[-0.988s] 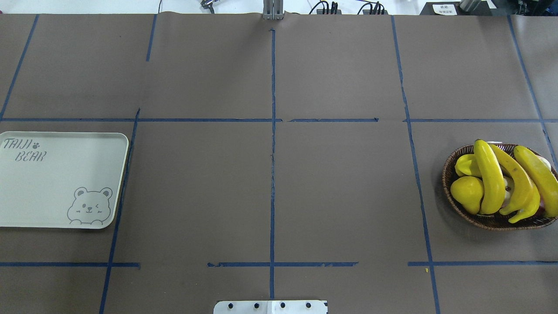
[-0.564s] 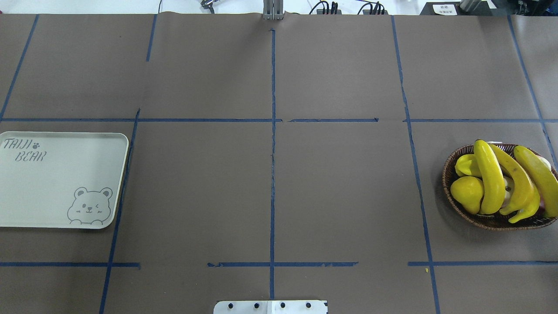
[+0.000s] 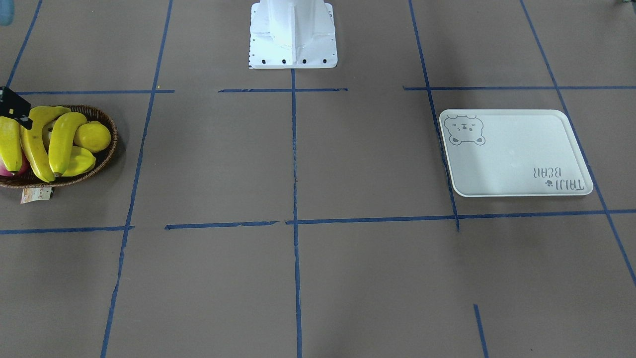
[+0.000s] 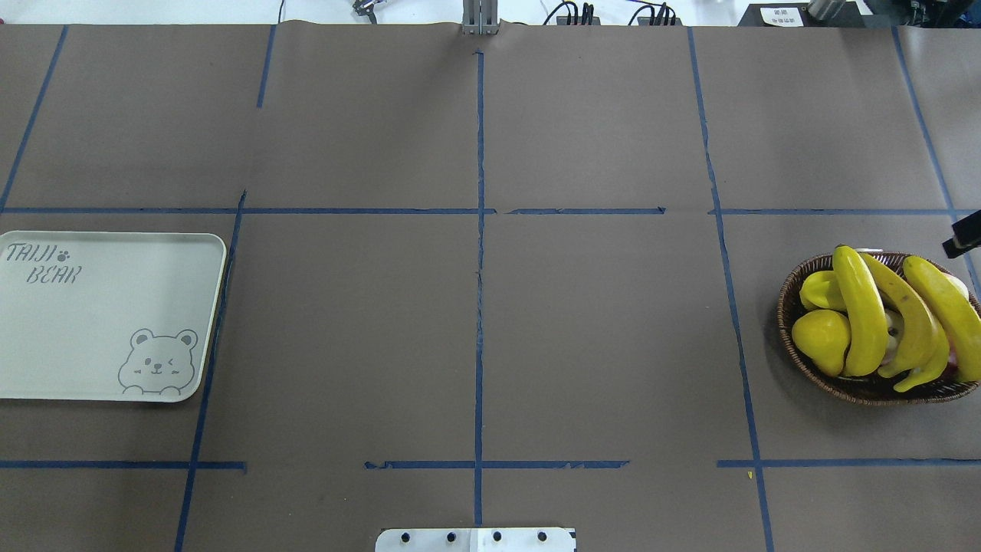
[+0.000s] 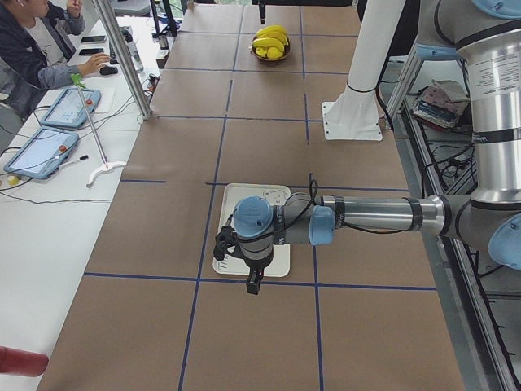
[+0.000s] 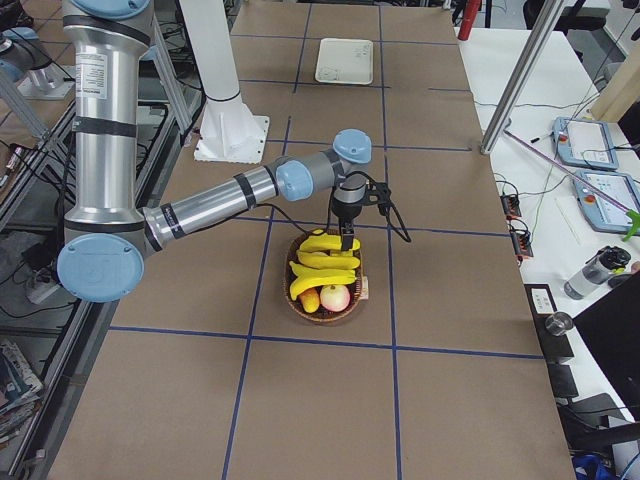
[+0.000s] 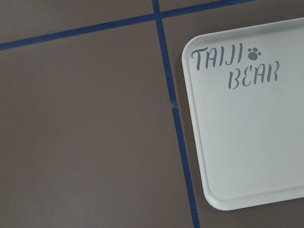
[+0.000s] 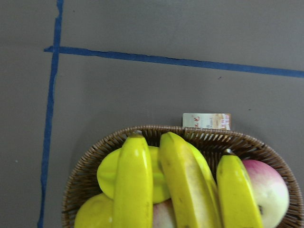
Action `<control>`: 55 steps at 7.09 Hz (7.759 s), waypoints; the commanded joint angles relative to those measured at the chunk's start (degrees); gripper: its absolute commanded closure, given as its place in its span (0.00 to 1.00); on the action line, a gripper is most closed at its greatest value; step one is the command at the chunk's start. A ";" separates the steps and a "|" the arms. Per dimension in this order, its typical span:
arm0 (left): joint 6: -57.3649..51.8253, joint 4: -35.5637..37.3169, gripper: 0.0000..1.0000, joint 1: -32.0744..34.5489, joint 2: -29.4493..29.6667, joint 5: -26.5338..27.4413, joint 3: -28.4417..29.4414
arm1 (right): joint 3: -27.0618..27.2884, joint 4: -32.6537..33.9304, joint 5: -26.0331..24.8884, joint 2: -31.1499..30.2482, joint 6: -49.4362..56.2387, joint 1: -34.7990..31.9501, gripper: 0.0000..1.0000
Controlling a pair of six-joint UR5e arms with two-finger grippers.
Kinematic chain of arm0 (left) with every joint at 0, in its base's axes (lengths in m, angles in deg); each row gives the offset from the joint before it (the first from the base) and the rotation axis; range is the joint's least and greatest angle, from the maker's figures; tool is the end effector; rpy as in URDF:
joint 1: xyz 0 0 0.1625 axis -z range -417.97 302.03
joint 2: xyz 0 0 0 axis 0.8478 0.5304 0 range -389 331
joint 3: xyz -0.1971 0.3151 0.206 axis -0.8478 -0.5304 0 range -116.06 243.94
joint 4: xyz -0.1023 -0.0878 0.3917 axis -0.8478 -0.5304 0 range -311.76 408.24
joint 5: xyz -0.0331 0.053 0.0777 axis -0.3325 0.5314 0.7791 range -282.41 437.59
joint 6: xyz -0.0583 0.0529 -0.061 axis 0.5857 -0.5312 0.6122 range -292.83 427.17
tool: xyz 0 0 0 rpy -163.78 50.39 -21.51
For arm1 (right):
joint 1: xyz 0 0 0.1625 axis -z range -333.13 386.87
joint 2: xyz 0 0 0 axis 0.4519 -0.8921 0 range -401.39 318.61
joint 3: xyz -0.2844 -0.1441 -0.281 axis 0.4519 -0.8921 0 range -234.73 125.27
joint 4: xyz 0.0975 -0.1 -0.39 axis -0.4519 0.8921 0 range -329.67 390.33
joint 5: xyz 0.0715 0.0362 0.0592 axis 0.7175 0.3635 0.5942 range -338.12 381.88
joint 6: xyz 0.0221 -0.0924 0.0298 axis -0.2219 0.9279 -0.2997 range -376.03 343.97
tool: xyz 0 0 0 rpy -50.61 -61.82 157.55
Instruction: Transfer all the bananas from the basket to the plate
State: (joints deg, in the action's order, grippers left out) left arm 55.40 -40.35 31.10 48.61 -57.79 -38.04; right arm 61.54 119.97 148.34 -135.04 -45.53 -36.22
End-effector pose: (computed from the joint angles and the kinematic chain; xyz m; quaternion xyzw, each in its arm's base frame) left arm -0.0558 -0.3994 0.6533 0.0218 0.3854 0.0960 0.9175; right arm -0.1412 -0.4419 0.4706 0.0218 -0.3596 -0.0414 0.9319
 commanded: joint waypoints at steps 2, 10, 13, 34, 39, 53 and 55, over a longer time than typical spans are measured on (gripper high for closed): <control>0.00 -0.09 0.01 -1.18 0.00 -0.14 0.47 | -1.66 -7.45 -5.17 0.30 -13.54 10.24 0.01; 0.00 -0.09 0.01 -2.41 0.00 -0.23 0.47 | -4.57 -7.02 -7.46 0.48 -12.86 12.73 0.87; 0.17 -0.09 0.01 -2.76 0.00 -0.23 0.38 | -0.54 -6.58 -4.93 -0.49 -12.77 9.14 0.97; 60.64 -55.35 0.01 -57.85 40.78 8.87 3.37 | -11.42 -28.37 -15.11 33.52 -62.78 30.03 0.85; 60.73 -56.60 0.01 -58.31 41.39 9.61 3.46 | -11.24 -28.37 -15.11 35.80 -65.48 32.67 0.78; 68.99 -56.86 0.99 -58.75 40.52 9.61 2.67 | -10.54 -28.63 -17.48 36.34 -67.88 32.59 0.00; 74.15 -56.43 0.88 -56.05 37.46 9.61 2.58 | -10.45 -28.55 -17.48 35.64 -67.27 31.28 0.00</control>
State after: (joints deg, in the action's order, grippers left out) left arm 126.82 -97.07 -26.72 87.99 -48.14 -35.40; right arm 51.03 91.36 130.87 -98.87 -113.20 -4.24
